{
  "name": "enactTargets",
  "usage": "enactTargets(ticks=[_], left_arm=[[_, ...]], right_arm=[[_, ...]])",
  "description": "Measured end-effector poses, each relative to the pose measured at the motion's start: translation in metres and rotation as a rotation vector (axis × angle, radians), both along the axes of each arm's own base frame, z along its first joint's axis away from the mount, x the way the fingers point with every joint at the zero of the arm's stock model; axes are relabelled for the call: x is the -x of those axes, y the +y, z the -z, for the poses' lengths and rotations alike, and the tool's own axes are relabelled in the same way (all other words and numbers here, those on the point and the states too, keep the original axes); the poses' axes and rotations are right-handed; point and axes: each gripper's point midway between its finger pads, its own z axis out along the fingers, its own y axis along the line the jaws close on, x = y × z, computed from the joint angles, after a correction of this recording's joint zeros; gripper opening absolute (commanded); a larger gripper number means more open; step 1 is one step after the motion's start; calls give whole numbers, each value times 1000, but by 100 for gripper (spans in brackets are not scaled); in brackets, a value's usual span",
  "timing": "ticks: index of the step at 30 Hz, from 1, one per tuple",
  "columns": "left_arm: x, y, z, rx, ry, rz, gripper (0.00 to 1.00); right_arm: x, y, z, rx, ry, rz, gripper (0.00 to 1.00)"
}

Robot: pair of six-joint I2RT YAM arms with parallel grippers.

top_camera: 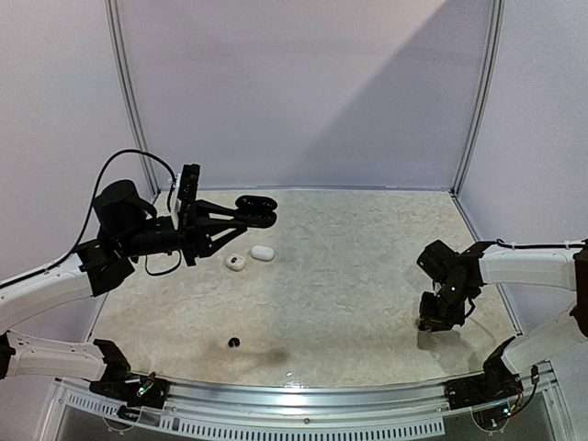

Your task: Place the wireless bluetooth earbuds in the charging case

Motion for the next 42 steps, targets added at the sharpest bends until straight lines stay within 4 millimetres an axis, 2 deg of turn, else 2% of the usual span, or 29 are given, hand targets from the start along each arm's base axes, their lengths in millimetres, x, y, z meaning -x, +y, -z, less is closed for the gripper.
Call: enactTargets(ticks=[5, 11, 17, 30, 36, 39, 42], left_arm=[[0, 0, 0, 0, 0, -1, 0], [0, 0, 0, 0, 0, -1, 0], [0, 0, 0, 0, -1, 1, 0], [-1, 1, 0, -2, -5, -1, 0], [-1, 1, 0, -2, -7, -1, 0], [-1, 1, 0, -1, -9, -1, 0], [1, 1, -4, 11, -23, 7, 0]], right_arm=[[-3, 2, -1, -1, -7, -12, 17], [-22, 12, -9, -36, -77, -19, 17], [-32, 18, -11, -57, -114, -21, 17], [-43, 25, -9, -82, -144, -29, 1], [-38, 25, -12, -84, -125, -45, 0], [-36, 30, -20, -105, -120, -82, 0], [-46, 40, -44, -138, -171, -141, 0]])
